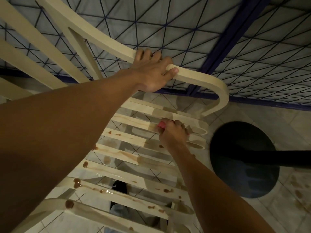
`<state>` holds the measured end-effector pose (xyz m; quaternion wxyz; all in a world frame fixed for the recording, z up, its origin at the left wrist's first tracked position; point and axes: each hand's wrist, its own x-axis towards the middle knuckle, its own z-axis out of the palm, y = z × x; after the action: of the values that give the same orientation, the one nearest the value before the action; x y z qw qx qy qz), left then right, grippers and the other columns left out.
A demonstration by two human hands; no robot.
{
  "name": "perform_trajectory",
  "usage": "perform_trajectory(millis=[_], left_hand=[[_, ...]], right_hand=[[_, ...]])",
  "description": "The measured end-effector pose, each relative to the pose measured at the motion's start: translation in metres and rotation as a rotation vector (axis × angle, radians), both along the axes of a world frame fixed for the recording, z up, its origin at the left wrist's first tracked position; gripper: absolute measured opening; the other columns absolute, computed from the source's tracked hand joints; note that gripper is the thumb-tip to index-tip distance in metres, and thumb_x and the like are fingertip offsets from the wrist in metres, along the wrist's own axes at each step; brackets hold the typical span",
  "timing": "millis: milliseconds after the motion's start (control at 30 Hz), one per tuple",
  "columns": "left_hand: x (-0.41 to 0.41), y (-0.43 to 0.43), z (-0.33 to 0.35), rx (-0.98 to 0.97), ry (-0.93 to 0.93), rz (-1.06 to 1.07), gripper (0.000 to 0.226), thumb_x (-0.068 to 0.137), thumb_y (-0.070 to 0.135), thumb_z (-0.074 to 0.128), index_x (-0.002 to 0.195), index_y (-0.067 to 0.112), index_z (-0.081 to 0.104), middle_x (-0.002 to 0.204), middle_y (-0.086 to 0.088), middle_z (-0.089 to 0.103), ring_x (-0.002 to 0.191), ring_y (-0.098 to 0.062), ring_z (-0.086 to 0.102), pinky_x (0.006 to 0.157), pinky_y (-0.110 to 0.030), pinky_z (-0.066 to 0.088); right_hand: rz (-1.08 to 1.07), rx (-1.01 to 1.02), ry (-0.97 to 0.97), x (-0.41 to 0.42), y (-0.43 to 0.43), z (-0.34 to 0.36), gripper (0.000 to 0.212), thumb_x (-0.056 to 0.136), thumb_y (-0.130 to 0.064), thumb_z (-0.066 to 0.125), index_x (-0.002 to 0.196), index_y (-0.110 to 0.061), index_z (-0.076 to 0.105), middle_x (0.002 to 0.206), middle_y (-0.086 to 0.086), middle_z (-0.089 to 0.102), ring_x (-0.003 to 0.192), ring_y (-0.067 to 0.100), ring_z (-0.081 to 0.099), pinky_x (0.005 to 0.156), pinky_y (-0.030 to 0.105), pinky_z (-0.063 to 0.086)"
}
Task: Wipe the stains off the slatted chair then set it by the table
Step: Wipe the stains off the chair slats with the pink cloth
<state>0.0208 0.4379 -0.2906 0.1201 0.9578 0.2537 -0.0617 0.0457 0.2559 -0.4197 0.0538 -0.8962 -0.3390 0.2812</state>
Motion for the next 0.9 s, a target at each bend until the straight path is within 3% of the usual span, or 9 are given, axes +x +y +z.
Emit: perform_trajectory(millis=[133, 300, 400, 467, 667, 733, 900], left_hand=[[0.000, 0.000, 0.001, -0.010, -0.002, 0.005, 0.049, 0.103, 0.056, 0.016, 0.138, 0.030, 0.038, 0.126, -0.002, 0.043, 0.124, -0.029, 0.033, 0.111, -0.047, 0.015], [-0.001, 0.002, 0.000, -0.011, 0.005, 0.000, 0.050, 0.102, 0.057, 0.016, 0.139, 0.031, 0.038, 0.127, -0.003, 0.044, 0.125, -0.029, 0.033, 0.112, -0.047, 0.014], [-0.001, 0.001, 0.000, -0.010, 0.000, 0.005, 0.050, 0.102, 0.056, 0.017, 0.138, 0.030, 0.039, 0.128, -0.005, 0.045, 0.126, -0.031, 0.033, 0.112, -0.047, 0.014], [0.000, 0.001, 0.000, -0.015, -0.005, 0.010, 0.049, 0.103, 0.056, 0.017, 0.137, 0.029, 0.040, 0.128, -0.005, 0.045, 0.126, -0.031, 0.033, 0.113, -0.048, 0.013], [0.000, 0.001, 0.000, -0.016, 0.000, 0.008, 0.050, 0.102, 0.057, 0.016, 0.137, 0.030, 0.039, 0.128, -0.004, 0.044, 0.125, -0.030, 0.032, 0.113, -0.048, 0.013], [0.000, 0.001, 0.000, -0.022, -0.006, 0.013, 0.049, 0.102, 0.056, 0.016, 0.138, 0.030, 0.039, 0.129, -0.004, 0.044, 0.125, -0.030, 0.032, 0.112, -0.047, 0.012], [0.000, 0.001, -0.002, -0.021, -0.023, 0.021, 0.050, 0.102, 0.057, 0.018, 0.139, 0.031, 0.040, 0.128, -0.004, 0.045, 0.124, -0.030, 0.033, 0.112, -0.047, 0.014]], right_hand=[[-0.025, 0.105, 0.003, 0.002, -0.009, 0.008, 0.022, 0.096, -0.041, 0.058, 0.117, -0.038, 0.064, 0.122, 0.007, 0.060, 0.119, 0.031, 0.052, 0.105, 0.045, 0.036], [0.041, 0.091, 0.025, 0.016, -0.025, 0.007, 0.037, 0.095, -0.044, 0.058, 0.132, -0.042, 0.054, 0.130, 0.005, 0.055, 0.125, 0.029, 0.048, 0.110, 0.043, 0.029], [0.131, 0.055, 0.130, 0.031, -0.037, 0.005, 0.048, 0.098, -0.057, 0.043, 0.143, -0.041, 0.041, 0.137, 0.005, 0.049, 0.128, 0.027, 0.044, 0.114, 0.044, 0.029], [0.144, 0.059, 0.184, 0.037, -0.038, 0.006, 0.055, 0.095, -0.063, 0.032, 0.144, -0.040, 0.041, 0.135, 0.004, 0.053, 0.124, 0.026, 0.049, 0.110, 0.045, 0.037], [0.133, 0.077, 0.085, 0.031, -0.028, 0.008, 0.042, 0.099, -0.043, 0.052, 0.139, -0.033, 0.048, 0.120, 0.002, 0.065, 0.112, 0.023, 0.060, 0.096, 0.036, 0.050], [0.155, 0.079, 0.064, 0.025, -0.020, 0.010, 0.039, 0.099, -0.045, 0.053, 0.135, -0.029, 0.049, 0.115, 0.001, 0.066, 0.109, 0.020, 0.061, 0.091, 0.030, 0.047], [0.110, 0.079, 0.007, 0.008, -0.002, 0.002, 0.031, 0.099, -0.043, 0.052, 0.127, -0.031, 0.054, 0.113, 0.004, 0.068, 0.110, 0.027, 0.060, 0.088, 0.036, 0.041]])
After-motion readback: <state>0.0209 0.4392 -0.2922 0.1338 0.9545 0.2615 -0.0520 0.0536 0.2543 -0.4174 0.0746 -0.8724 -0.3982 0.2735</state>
